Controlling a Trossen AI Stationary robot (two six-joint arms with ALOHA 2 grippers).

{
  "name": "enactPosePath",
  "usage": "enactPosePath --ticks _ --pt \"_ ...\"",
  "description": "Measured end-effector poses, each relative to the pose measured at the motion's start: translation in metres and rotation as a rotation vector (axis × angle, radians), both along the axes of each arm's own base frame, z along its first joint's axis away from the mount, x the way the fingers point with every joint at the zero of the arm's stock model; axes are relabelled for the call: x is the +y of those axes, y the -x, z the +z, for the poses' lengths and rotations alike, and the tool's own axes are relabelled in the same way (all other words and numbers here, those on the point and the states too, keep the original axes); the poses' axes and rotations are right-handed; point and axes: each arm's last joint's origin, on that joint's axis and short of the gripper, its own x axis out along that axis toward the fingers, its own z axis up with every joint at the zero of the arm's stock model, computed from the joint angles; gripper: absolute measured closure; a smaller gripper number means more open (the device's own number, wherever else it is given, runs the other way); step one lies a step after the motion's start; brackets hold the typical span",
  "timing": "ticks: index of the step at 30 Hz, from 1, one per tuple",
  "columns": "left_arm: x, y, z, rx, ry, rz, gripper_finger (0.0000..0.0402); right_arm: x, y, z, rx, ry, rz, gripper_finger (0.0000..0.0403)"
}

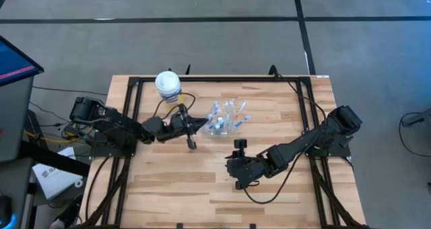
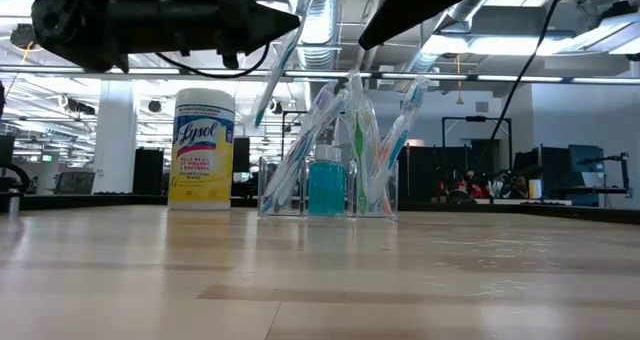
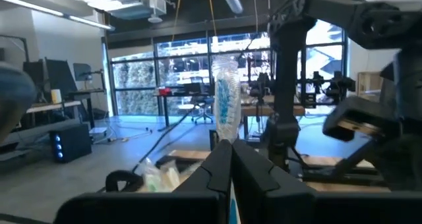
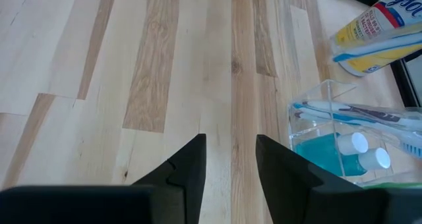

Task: Pick & Place toothbrushing station
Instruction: Put the blue toothbrush into the transparent organizer

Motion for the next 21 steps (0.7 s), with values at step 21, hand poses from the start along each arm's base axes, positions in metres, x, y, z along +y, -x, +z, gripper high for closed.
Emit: enactPosePath --ticks 21 --pt "0.020 -0.004 -0.005 -0.106 -0.034 0.035 0.0401 -0.005 -0.003 0.000 0.000 0.006 -0.007 0.0281"
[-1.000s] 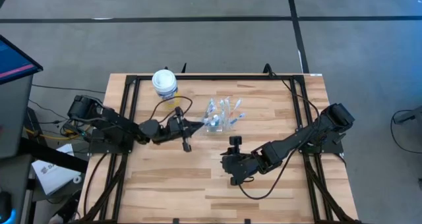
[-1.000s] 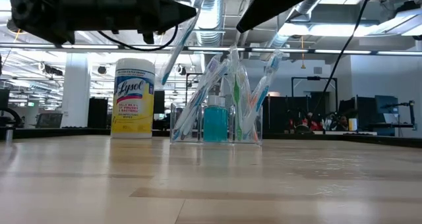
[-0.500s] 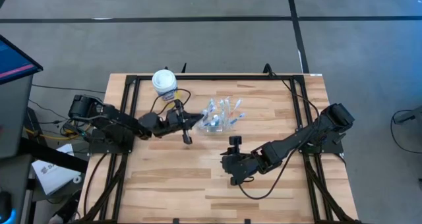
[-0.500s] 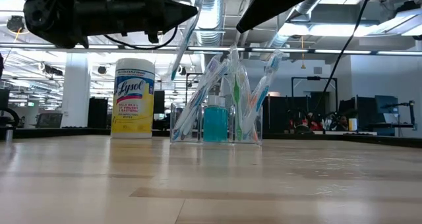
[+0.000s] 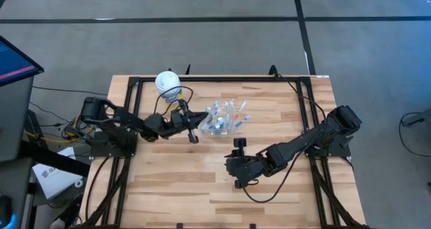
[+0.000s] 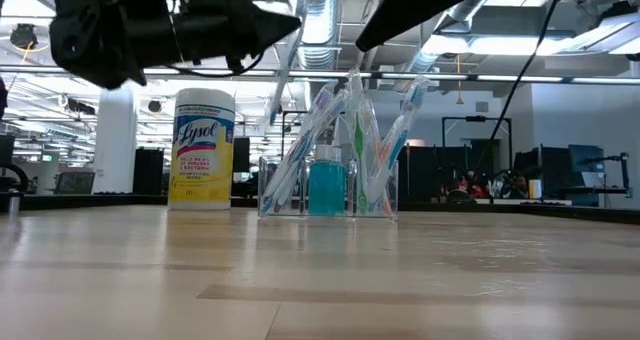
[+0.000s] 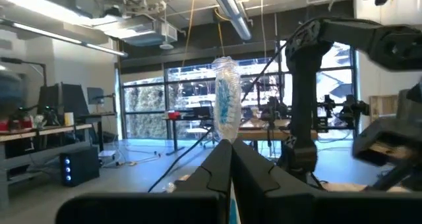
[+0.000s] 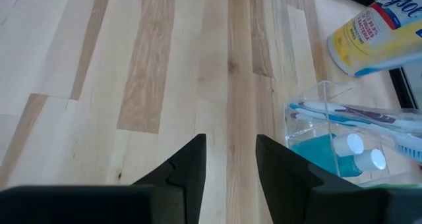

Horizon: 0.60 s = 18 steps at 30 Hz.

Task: Pick & Place toothbrushing station
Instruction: Put the blue toothbrush into the transparent organizer

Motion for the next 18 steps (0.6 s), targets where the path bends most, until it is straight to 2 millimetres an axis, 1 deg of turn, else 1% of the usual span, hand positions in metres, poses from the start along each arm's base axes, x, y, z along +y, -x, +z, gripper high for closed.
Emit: enactPosePath --ticks 3,12,18 --pt "0.004 -0.005 -0.011 0.039 0.000 0.017 0.0401 0.000 0.000 0.000 0.001 0.002 0.002 0.0281" --pt "0.009 -0.010 -0.017 0.053 -0.002 0.035 0.0401 -0.001 -0.001 0.000 0.002 0.005 0.001 0.0281" --pt "0.011 -0.014 -0.027 0.090 0.007 0.037 0.0401 -0.002 -0.001 0.000 0.002 0.005 0.001 0.0281"
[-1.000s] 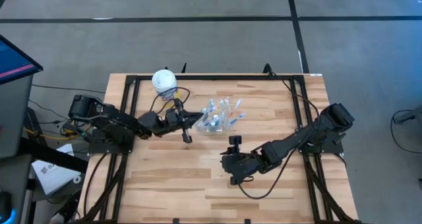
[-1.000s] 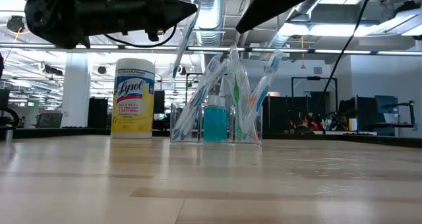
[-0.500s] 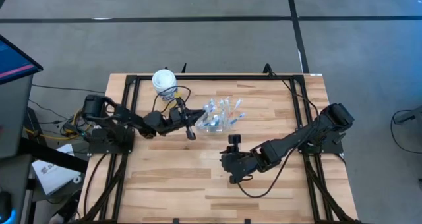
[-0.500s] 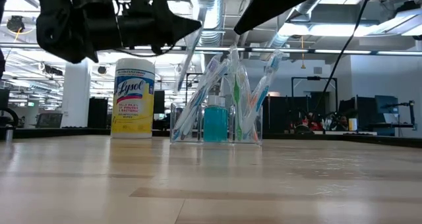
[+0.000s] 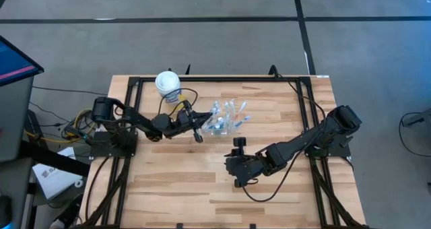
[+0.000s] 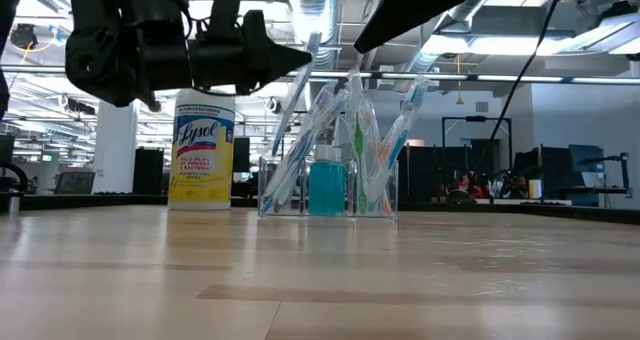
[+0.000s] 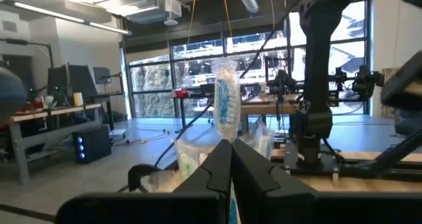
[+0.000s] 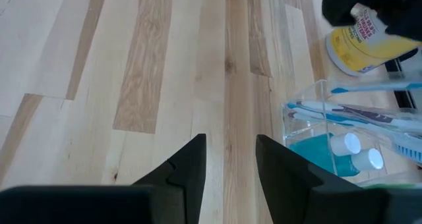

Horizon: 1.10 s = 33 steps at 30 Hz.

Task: Pick & Place toothbrushing station
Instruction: Put the blue toothbrush into the transparent organizer

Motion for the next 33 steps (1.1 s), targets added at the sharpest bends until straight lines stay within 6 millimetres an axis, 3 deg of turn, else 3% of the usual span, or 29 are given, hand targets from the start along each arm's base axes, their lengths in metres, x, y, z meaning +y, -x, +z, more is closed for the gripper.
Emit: enactPosePath --ticks 21,33 --pt "0.009 -0.010 -0.030 0.078 0.076 0.021 0.0402 0.000 0.000 0.000 0.002 0.000 0.001 0.0281" --pt "0.004 0.007 -0.041 0.141 0.085 0.006 0.0402 0.000 0.000 0.000 0.004 0.000 0.001 0.0280"
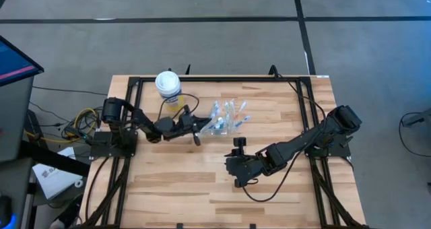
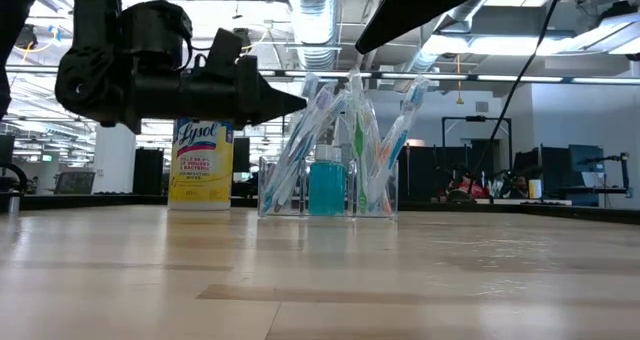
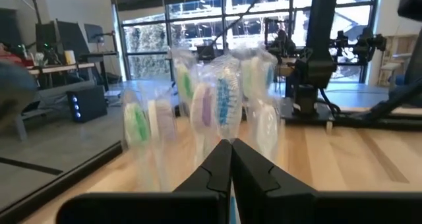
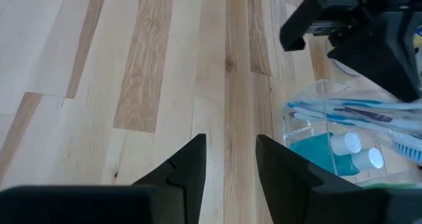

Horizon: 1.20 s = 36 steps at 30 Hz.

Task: Pick & Place toothbrushing station
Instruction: Put the blue toothbrush into the transparent organizer

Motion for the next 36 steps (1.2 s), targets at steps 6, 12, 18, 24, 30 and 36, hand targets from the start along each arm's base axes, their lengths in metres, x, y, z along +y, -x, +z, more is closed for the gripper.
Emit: enactPosePath --ticks 6,12,18,24,30,36 --pt "-0.0012 0.0036 -0.0029 0.016 0.002 -0.003 0.0402 0.0000 -0.0001 0.0000 -0.001 0.000 0.000 0.0280" --pt "-0.0001 0.0046 -0.0034 0.019 0.005 0.033 0.0401 0.0000 -0.0001 0.0001 -0.003 -0.006 -0.005 0.0280" --pt "0.0002 0.0054 -0.0041 0.023 0.007 0.047 0.0402 0.0003 0.0001 0.0000 -0.003 -0.008 -0.006 0.0280" --pt "0.0005 0.0054 -0.0057 0.040 0.009 0.058 0.0400 0.0003 0.0000 0.0001 -0.003 -0.008 -0.006 0.0280" --pt "0.0006 0.0055 -0.0059 0.033 0.032 0.061 0.0391 0.0003 0.0000 0.0001 -0.003 -0.008 -0.006 0.0280" --pt "0.0006 0.0056 -0.0055 0.026 0.048 0.059 0.0360 0.0003 0.0000 0.0001 -0.003 -0.008 -0.006 0.0281"
